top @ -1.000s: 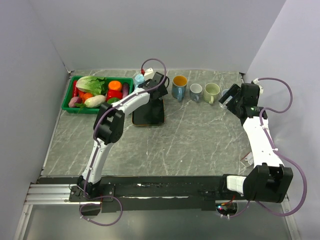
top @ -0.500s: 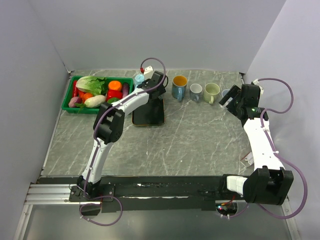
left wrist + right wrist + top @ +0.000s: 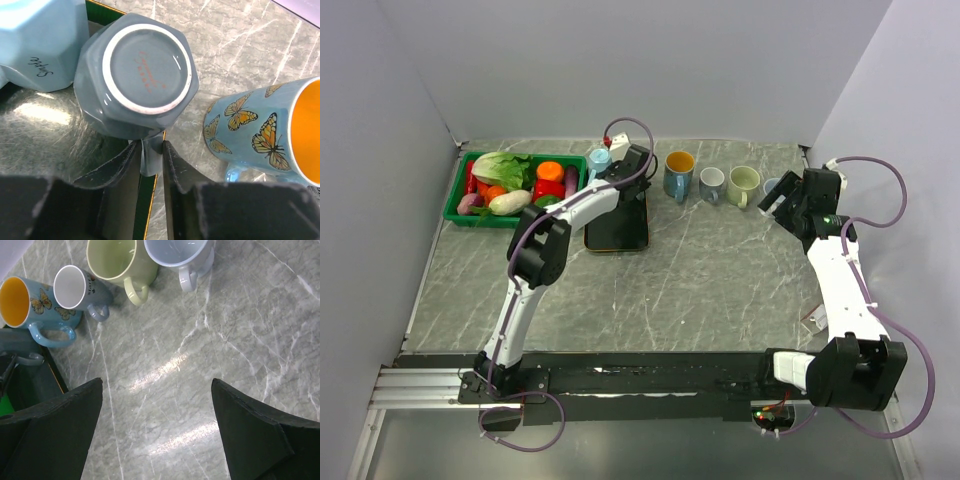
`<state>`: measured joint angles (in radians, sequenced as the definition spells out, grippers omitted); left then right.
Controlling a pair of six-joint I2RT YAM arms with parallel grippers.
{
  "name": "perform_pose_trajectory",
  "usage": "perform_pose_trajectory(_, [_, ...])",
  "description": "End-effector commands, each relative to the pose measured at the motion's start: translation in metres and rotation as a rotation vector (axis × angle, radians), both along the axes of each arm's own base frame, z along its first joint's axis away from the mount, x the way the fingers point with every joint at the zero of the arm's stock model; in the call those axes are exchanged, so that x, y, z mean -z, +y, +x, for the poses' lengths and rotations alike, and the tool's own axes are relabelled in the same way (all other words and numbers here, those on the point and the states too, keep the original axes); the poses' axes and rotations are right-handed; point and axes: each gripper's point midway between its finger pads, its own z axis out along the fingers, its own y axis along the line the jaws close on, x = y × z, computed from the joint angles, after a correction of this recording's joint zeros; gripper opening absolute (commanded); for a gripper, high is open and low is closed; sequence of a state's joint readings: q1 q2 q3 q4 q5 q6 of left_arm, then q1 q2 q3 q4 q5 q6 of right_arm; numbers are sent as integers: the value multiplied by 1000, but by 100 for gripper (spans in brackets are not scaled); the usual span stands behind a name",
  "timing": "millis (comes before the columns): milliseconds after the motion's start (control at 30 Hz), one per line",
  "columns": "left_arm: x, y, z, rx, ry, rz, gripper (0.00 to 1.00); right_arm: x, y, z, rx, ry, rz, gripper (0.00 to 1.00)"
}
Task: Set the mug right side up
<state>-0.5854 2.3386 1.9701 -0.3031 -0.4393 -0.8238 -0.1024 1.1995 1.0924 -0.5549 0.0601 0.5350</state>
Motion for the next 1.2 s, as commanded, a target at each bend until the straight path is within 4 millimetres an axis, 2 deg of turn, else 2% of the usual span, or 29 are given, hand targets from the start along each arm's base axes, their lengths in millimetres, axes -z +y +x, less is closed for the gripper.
perform_pose_trajectory(0, [15, 19, -7, -21, 29, 64, 28, -16, 0, -4, 19, -55, -2, 94])
perform_pose_trajectory(100, [13, 22, -11, -19, 21, 66, 30, -13, 1, -5, 21, -55, 5, 94])
perform_pose_trajectory(233, [12, 22, -9, -3, 12, 90, 39, -12, 1, -5, 22, -54, 9, 94])
perform_pose_trajectory(367, [9, 24, -3, -8, -2, 114, 33, -13, 1, -4, 20, -50, 8, 93])
perform_pose_trajectory(467, [3, 25, -2, -8, -22, 118, 33, -14, 1, -3, 21, -53, 8, 93])
perform_pose_trajectory(567, [-7, 28, 0, -10, -42, 129, 38, -13, 2, -3, 18, -53, 13, 93])
perform_pose_trajectory(633, [-15, 29, 0, -15, -60, 130, 46, -13, 2, -2, 18, -56, 16, 92])
perform_pose_trajectory(767, [-22, 32, 0, -18, -78, 134, 48, -10, 4, -2, 14, -49, 30, 92])
perform_pose_trajectory(933, [-24, 31, 0, -12, -86, 140, 36, -6, 6, -1, 11, -42, 40, 91])
perform_pose_trajectory(1067, [-29, 31, 0, -8, -93, 140, 34, -4, 6, -1, 12, -37, 45, 90])
perform_pose_trajectory(1100, [-31, 31, 0, -8, -98, 140, 31, -3, 7, -1, 10, -37, 47, 90])
perform_pose_trajectory(1133, [-33, 31, 0, -9, -102, 139, 19, -2, 7, -1, 9, -36, 51, 90])
perform_pose_trajectory(1167, [-35, 32, 0, -8, -105, 142, 13, -3, 8, -1, 9, -39, 53, 90])
